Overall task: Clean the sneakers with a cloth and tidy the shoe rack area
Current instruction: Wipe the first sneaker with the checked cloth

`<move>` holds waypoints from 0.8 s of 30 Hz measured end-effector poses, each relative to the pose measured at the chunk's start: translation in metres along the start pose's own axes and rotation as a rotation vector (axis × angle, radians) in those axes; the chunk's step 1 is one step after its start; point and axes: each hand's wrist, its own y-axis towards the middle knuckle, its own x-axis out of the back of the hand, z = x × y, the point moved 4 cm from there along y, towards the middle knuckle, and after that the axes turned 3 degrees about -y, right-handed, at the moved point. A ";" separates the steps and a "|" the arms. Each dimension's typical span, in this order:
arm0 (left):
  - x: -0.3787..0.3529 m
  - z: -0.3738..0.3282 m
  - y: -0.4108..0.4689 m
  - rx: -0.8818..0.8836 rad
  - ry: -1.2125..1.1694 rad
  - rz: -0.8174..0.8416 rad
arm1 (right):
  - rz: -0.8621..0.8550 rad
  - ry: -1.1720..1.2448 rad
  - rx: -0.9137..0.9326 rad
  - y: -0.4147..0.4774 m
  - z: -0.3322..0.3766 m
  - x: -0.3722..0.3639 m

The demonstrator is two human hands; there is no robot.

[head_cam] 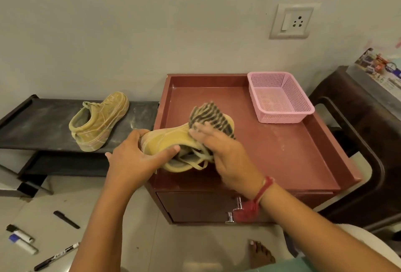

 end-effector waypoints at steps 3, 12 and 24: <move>-0.001 -0.001 -0.003 -0.010 0.014 0.017 | -0.038 -0.032 -0.068 0.004 -0.021 0.004; -0.001 -0.008 -0.007 -0.054 0.132 -0.018 | 0.023 0.049 0.027 -0.005 0.012 -0.002; -0.006 -0.010 -0.007 -0.061 0.204 -0.014 | -0.016 -0.257 0.056 0.001 -0.015 -0.003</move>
